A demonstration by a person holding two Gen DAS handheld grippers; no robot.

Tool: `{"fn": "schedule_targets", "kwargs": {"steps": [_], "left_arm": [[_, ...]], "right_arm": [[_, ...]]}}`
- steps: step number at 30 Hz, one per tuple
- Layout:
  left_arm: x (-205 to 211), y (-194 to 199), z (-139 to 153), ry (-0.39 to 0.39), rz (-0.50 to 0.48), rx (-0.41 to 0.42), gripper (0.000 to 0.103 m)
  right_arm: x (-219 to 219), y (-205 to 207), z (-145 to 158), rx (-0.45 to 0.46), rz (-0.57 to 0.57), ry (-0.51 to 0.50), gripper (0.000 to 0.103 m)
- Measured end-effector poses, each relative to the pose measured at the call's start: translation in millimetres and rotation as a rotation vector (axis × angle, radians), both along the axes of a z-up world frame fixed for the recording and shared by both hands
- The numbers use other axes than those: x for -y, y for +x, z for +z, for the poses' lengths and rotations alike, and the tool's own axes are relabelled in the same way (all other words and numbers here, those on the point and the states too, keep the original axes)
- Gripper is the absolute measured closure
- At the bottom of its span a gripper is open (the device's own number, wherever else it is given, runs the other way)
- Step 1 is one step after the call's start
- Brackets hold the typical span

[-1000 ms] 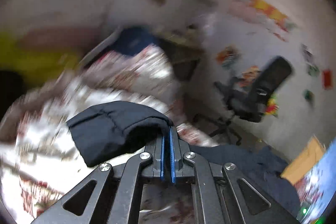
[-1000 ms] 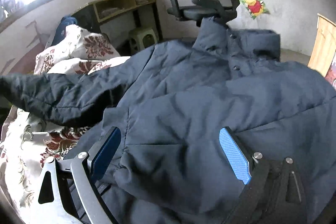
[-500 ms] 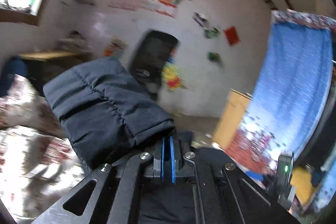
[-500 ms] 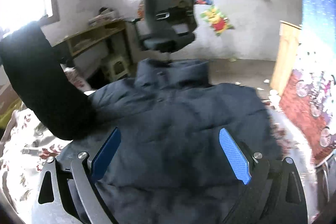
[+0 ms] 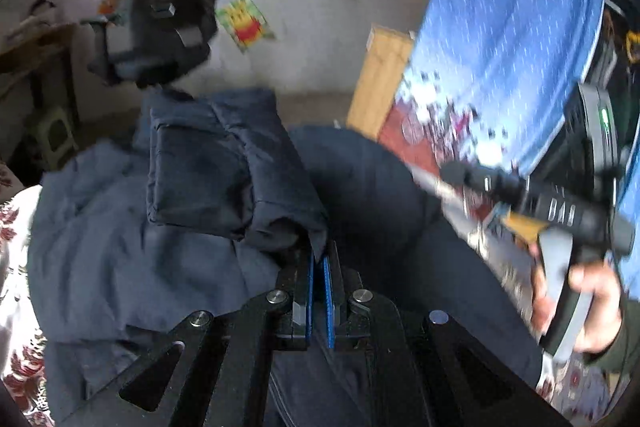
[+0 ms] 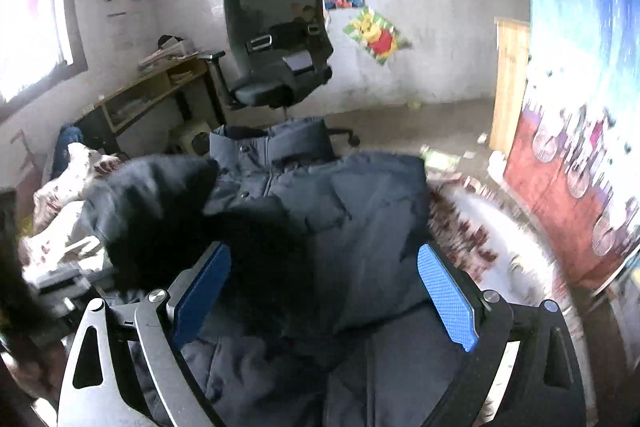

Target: Fold large clothes

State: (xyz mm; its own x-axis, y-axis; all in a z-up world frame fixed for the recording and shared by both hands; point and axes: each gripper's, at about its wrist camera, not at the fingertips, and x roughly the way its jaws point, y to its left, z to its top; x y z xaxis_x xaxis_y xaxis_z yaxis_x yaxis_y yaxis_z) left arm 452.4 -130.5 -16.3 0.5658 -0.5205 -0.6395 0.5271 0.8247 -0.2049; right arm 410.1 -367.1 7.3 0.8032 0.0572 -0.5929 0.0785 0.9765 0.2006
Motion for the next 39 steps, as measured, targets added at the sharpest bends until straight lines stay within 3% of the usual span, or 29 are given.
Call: {"fn": "schedule_targets", "kwargs": {"steps": [4, 9, 10, 12, 13, 14, 17, 21, 25, 28, 30, 31, 32, 33, 35, 39], "left_arm": [[4.2, -5.6, -14.4, 0.019, -0.064, -0.047, 0.097], [1.4, -14.8, -16.5, 0.052, -0.108, -0.071, 0.088], [0.2, -17.1, -17.9, 0.058, -0.113, -0.077, 0.082], [-3.7, -23.1, -19.6, 0.067, -0.114, -0.083, 0.062], [-7.2, -27.2, -19.3, 0.065, -0.107, -0.076, 0.041], [-8.7, -29.3, -19.0, 0.061, -0.099, -0.064, 0.029], [-24.5, -38.7, -13.2, 0.035, -0.061, -0.041, 0.028], [-48.7, -37.0, -10.4, 0.012, 0.046, -0.049, 0.026], [-79.3, -25.5, -9.6, 0.055, 0.251, -0.049, 0.025], [-108.4, -13.0, -14.3, 0.058, 0.399, -0.089, 0.025], [-125.0, -4.6, -19.7, 0.032, 0.454, -0.127, 0.025], [-131.3, -1.7, -22.4, 0.02, 0.473, -0.144, 0.025], [-136.3, -0.3, -24.5, 0.011, 0.489, -0.157, 0.025], [-140.0, 0.8, -26.0, 0.004, 0.501, -0.165, 0.025], [-145.6, 0.4, -26.7, -0.004, 0.514, -0.165, 0.025], [-144.1, 7.1, -20.4, -0.003, 0.496, -0.138, 0.025]], "right_arm": [[13.9, 11.7, -27.1, -0.042, 0.017, 0.126, 0.011], [15.9, 16.2, -55.9, -0.065, 0.042, 0.26, 0.011], [14.5, 14.3, -60.9, -0.065, 0.047, 0.284, 0.011], [18.6, 11.3, -67.9, -0.033, 0.068, 0.383, 0.011], [21.0, 7.5, -70.4, -0.008, 0.08, 0.434, 0.011], [23.9, 4.4, -72.8, 0.018, 0.09, 0.491, 0.011], [23.8, 3.0, -81.4, 0.017, 0.113, 0.562, 0.011], [9.2, 10.9, -94.3, -0.06, 0.163, 0.561, 0.011], [-8.3, 18.7, -103.2, -0.174, 0.064, 0.379, 0.011], [-6.8, 21.6, -114.2, -0.224, 0.008, 0.364, 0.011], [-5.4, 24.7, -121.9, -0.247, 0.013, 0.416, 0.023], [-8.3, 26.5, -124.4, -0.261, 0.028, 0.431, 0.049], [-12.3, 27.8, -126.4, -0.279, 0.042, 0.426, 0.065], [-17.0, 27.7, -128.5, -0.296, 0.038, 0.392, 0.068], [-25.3, 23.9, -122.2, -0.295, 0.022, 0.285, 0.096], [-25.8, 18.3, -88.9, -0.226, 0.003, 0.188, 0.099]]}}
